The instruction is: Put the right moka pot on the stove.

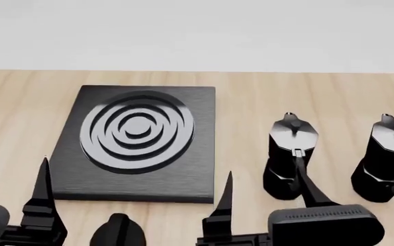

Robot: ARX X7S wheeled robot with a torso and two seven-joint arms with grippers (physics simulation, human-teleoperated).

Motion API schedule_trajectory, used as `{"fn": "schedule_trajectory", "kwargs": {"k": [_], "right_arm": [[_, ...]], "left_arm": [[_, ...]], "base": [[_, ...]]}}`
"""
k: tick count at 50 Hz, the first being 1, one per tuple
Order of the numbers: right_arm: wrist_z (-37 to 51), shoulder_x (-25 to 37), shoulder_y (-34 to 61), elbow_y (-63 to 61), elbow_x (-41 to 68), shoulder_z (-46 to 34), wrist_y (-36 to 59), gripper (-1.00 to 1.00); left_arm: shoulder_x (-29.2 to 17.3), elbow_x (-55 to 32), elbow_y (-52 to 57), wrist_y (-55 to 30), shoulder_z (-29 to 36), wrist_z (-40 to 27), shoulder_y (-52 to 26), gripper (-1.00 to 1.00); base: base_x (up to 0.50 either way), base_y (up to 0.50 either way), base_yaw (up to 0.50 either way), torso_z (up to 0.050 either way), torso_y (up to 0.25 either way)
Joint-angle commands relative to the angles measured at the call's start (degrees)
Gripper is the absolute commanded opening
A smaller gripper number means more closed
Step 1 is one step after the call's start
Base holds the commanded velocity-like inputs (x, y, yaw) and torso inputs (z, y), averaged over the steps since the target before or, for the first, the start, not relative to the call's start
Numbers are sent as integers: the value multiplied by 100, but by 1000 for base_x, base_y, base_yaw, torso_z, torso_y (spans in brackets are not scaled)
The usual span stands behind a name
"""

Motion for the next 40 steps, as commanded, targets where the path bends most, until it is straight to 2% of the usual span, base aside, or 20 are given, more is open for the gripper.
{"fn": "schedule_trajectory", "kwargs": {"k": [1, 18, 30, 40], "right_arm": [[21, 25, -35, -13, -14, -21, -37, 100], [54, 76, -7, -32, -38, -50, -26, 100], [64, 89, -13, 3, -68, -77, -92, 100], [-112, 171, -140, 52, 60, 16, -385, 100]], "left_arm": [[-8, 54, -53, 134, 39, -4, 65, 100], [-9, 14, -76, 154, 19, -40, 49, 100], [-23, 18, -105, 237, 22, -43, 77, 100], [-4, -90, -100, 219, -65, -81, 92, 100]], "base": [[0, 0, 0, 0, -191], [0, 0, 0, 0, -183], [0, 0, 0, 0, -96], [0, 0, 0, 0, 0]]}}
